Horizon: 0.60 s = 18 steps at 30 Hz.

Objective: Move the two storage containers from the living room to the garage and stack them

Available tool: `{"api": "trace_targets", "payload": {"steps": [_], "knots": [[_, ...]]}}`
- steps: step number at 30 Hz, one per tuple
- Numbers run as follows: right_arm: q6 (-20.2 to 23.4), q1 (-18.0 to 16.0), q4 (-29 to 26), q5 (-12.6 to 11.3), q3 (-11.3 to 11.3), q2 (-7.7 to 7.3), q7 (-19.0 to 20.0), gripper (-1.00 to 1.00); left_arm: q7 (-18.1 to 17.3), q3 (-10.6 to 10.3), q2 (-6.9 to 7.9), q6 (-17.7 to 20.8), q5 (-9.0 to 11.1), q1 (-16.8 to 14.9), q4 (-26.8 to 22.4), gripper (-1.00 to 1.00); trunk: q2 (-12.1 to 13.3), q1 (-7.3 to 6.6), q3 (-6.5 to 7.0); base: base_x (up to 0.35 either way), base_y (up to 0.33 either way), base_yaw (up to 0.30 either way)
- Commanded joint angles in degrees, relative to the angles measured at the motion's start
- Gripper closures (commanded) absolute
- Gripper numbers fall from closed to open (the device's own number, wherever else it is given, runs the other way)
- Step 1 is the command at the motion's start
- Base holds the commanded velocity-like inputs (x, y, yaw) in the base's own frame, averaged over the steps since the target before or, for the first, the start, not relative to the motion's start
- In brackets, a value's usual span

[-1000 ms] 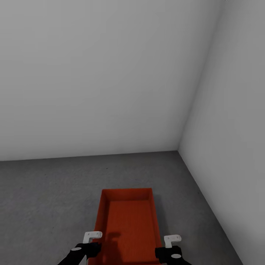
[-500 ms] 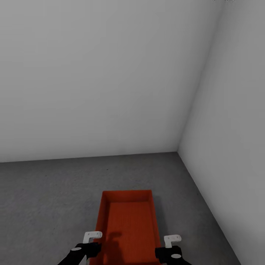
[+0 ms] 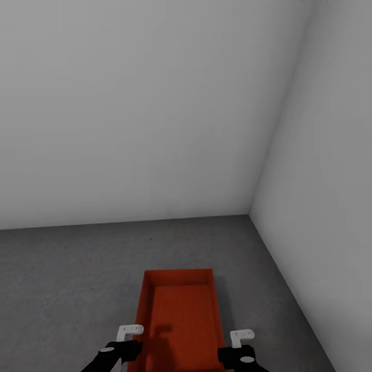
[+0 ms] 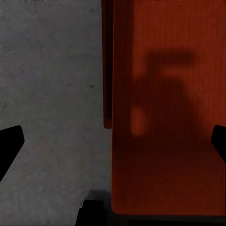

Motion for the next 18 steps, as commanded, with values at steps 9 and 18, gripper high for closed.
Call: {"api": "trace_targets", "payload": {"steps": [9, 18], "knots": [[-0.16, -0.03, 0.01, -0.6, 0.49, 0.0, -0.25, -1.0, 0.14, 0.11, -0.03, 0.34, 0.09, 0.0, -0.13, -1.0, 3.6, -1.99, 1.57, 0.0, 0.0, 0.0], [-0.16, -0.05, 0.01, -0.6, 0.49, 0.0, -0.25, -1.0, 0.14, 0.11, -0.03, 0.34, 0.09, 0.0, -0.13, -1.0, 7.21, -3.96, 3.19, 0.0, 0.0, 0.0]]}}
